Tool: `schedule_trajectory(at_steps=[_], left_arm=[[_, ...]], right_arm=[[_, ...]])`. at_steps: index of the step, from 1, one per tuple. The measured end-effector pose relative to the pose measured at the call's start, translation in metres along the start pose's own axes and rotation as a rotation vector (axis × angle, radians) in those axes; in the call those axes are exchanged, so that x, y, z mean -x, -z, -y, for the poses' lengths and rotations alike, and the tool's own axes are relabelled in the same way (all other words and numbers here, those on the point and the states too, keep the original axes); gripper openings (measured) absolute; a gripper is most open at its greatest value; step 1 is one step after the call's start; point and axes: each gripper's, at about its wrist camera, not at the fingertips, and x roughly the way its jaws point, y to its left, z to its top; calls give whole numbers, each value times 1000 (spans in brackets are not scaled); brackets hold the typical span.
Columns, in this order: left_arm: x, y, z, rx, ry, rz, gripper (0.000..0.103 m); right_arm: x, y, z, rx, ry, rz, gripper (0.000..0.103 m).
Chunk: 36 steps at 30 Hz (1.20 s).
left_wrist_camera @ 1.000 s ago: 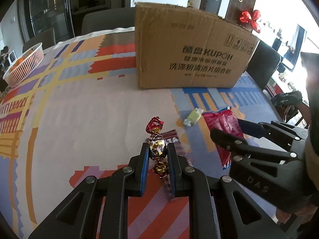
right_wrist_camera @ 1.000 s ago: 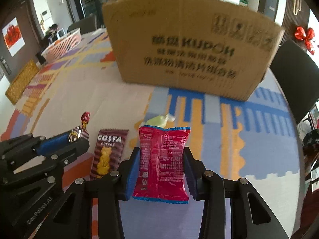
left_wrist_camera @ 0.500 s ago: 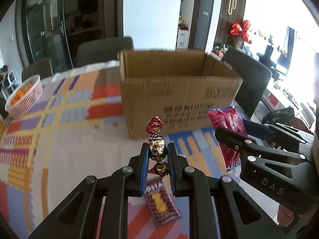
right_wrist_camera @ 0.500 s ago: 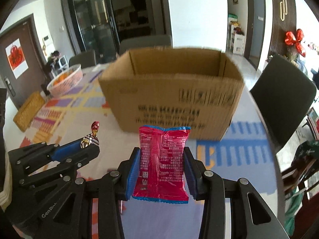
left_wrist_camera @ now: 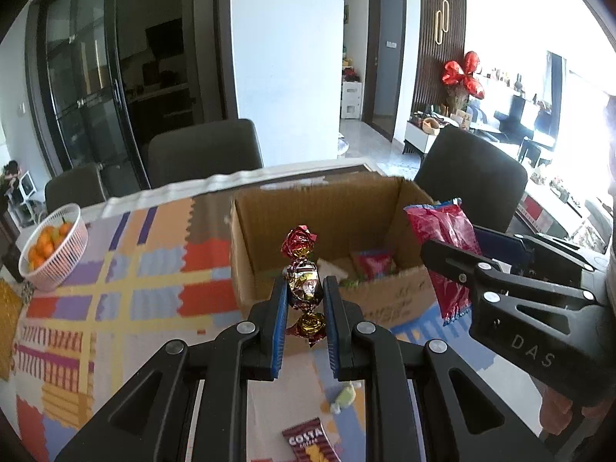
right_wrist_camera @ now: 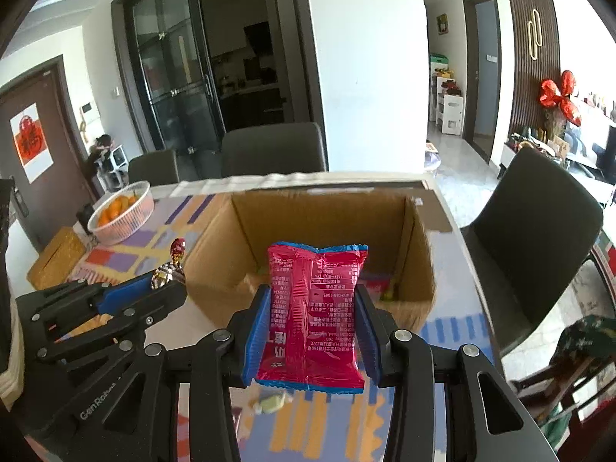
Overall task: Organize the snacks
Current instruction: 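Carry the red bag and gold candy into the box and open both grippers, then move both grippers back toward the COSTA packet and green candy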
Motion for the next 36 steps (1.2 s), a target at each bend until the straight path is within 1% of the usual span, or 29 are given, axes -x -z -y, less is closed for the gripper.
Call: schedule_trajectory(at_steps=[7, 13, 15, 16, 17, 18, 19, 20, 21, 26, 31, 36], left_arm=[[-15, -25, -3, -5, 8, -4, 19], [-36, -39, -8, 3, 16, -24, 19], [-42, -42, -10, 1, 5, -23, 19], [-44, -42, -10, 1, -5, -17, 25], [-46, -42, -11, 1, -18, -20, 41], [-48, -42, -13, 6, -27, -22, 48], [-47, -40, -15, 14, -30, -20, 53], [-46, -37, -16, 16, -32, -18, 53], [-46, -35, -17, 15, -40, -21, 53], [-36, -20, -22, 48, -65, -47, 53], [-15, 1, -19, 52, -74, -44, 53], [3, 26, -12, 45, -76, -47, 55]], right_arm=[[-13, -28, 8, 7, 4, 0, 43], [-30, -42, 9, 27, 17, -14, 43], [-36, -46, 10, 35, 26, -21, 43], [-39, -48, 11, 39, 35, -18, 43], [-41, -49, 11, 43, 42, -16, 43], [-44, -51, 11, 50, 47, -13, 43], [-46, -52, 12, 54, 55, -20, 46], [-47, -52, 12, 53, 65, -25, 50], [-47, -51, 13, 49, 71, -22, 51], [-40, -35, 15, 47, 82, -20, 51], [-21, -14, 15, 27, 53, 0, 51], [-4, 8, 7, 42, 31, 8, 51]])
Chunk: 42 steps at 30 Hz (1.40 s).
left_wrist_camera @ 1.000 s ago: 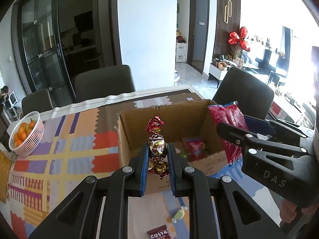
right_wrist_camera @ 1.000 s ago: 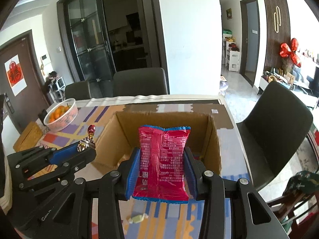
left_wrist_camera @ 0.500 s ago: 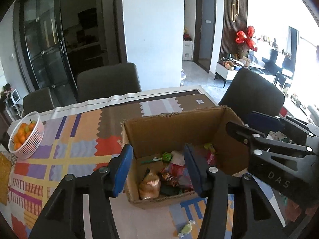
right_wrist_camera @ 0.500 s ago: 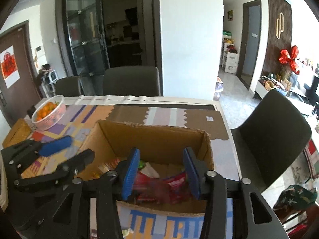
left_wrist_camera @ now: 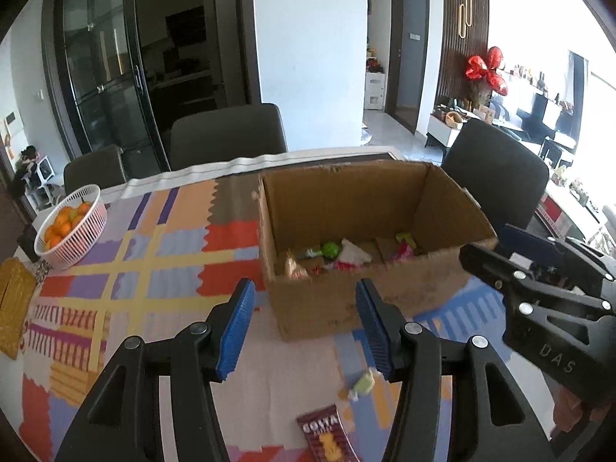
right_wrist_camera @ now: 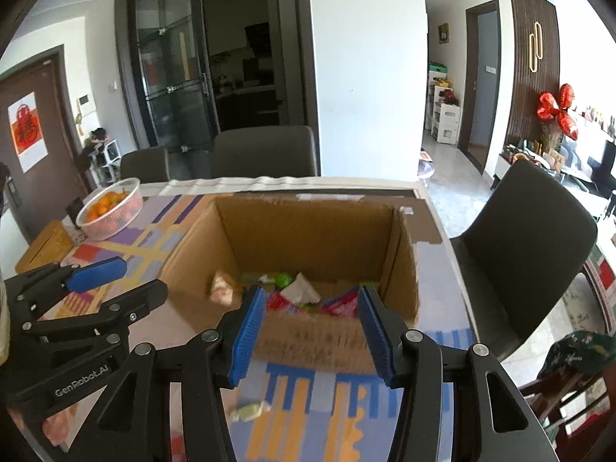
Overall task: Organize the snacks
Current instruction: 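Move both grippers back toward the COSTA packet and green candy, then grasp the COSTA biscuit packet with the left gripper while the right grasps the green wrapped candy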
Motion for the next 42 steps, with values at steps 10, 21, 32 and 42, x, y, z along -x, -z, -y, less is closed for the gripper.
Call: schedule_trajectory(at_steps=[10, 21, 32, 42], left_arm=[[6, 61, 5, 31, 14, -71, 55], [-23, 118, 12, 46, 24, -204, 54], [-50, 153, 17, 68, 53, -316, 53], [-68, 159, 22, 63, 17, -336, 49]], right_arm=[[17, 60, -7, -3, -21, -57, 51], [0, 116, -8, -34, -29, -184, 51], [-20, 152, -8, -50, -23, -282, 51], [-30, 163, -10, -57, -20, -319, 51]])
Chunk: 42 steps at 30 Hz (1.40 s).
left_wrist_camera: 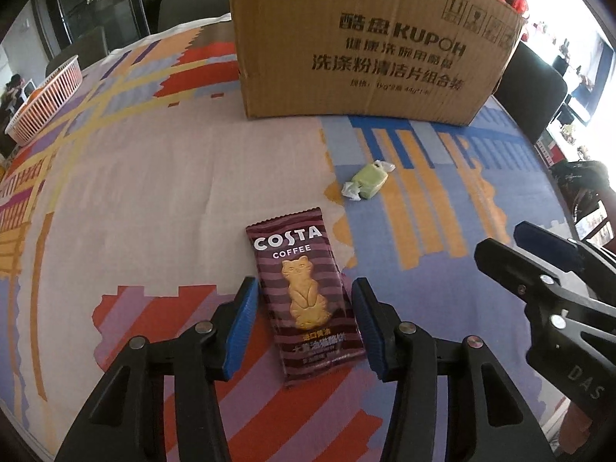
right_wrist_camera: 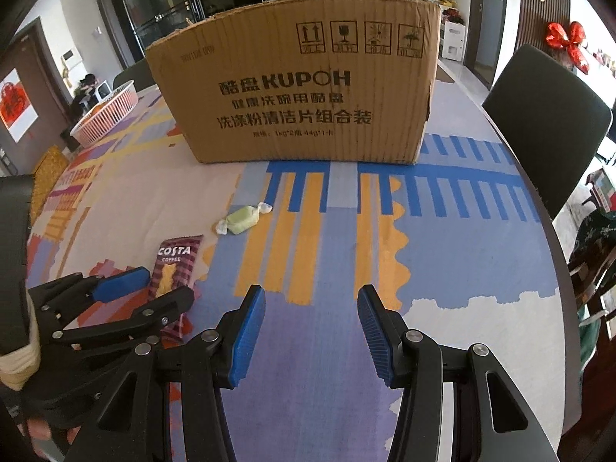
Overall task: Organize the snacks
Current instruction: 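Grasp the COSTA biscuit packet with the left gripper while the right grasps the green wrapped candy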
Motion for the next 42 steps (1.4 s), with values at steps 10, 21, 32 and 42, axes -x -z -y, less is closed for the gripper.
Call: schedule_trajectory(at_steps=[10, 21, 32, 42], left_arm=[[2, 3, 0, -24, 8, 36, 36], [22, -11, -31, 28, 2, 126, 36], [20, -19, -62, 91, -19, 152, 36], [16, -27, -74, 122, -17, 169, 36]], right_arm=[[-7, 0, -1, -5, 2, -14, 51], [-19, -11, -16, -36, -59, -14, 51], [-51, -36, -46, -62, -92, -39, 50], [-71, -48, -64, -45, -74, -49, 41]])
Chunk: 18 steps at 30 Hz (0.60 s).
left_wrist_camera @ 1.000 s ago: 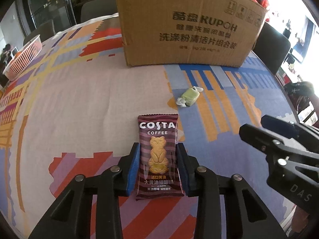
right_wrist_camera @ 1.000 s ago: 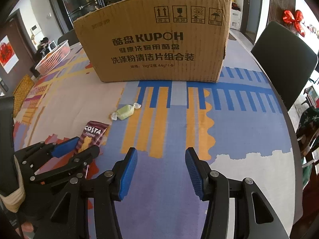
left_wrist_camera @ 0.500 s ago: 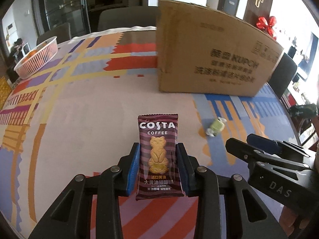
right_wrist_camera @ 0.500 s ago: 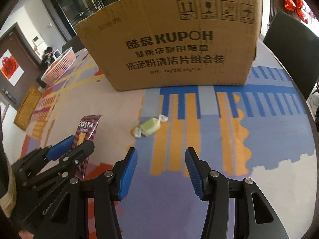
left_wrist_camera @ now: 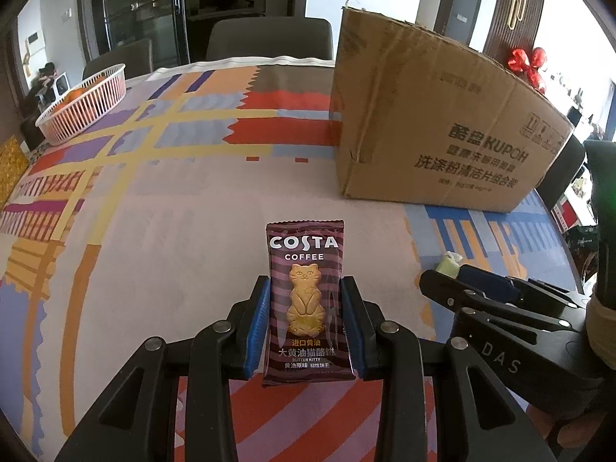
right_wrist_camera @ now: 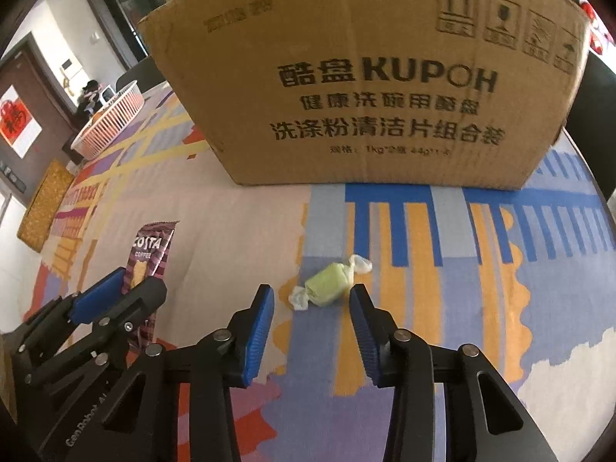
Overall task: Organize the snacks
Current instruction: 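Grasp the COSTA biscuit packet with the left gripper while the right grasps the green wrapped candy, then carry the COSTA packet and green candy into the box and open both grippers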
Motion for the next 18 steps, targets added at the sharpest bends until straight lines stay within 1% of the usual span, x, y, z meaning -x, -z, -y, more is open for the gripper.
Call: schedule_trajectory(at_steps=[2, 5, 12, 14, 15, 18], left_arm=[[-1, -2, 0, 4, 2, 1, 36], [-3, -4, 0, 5, 9, 4, 36], [-8, -5, 0, 12, 18, -1, 36], [-8, -5, 0, 13, 16, -1, 36], [-8, -5, 0, 14, 17, -1, 36], [-6, -6, 1, 11, 18, 4, 36]], right_arm=[[-2, -3, -1, 0, -2, -1, 37], [-6, -6, -2, 6, 7, -1, 35], [-14, -12, -16, 81, 59, 5, 29], [-14, -10, -19, 104, 88, 9, 22], [-15, -10, -20, 115, 101, 12, 21], [-15, -11, -21, 135, 106, 13, 20]])
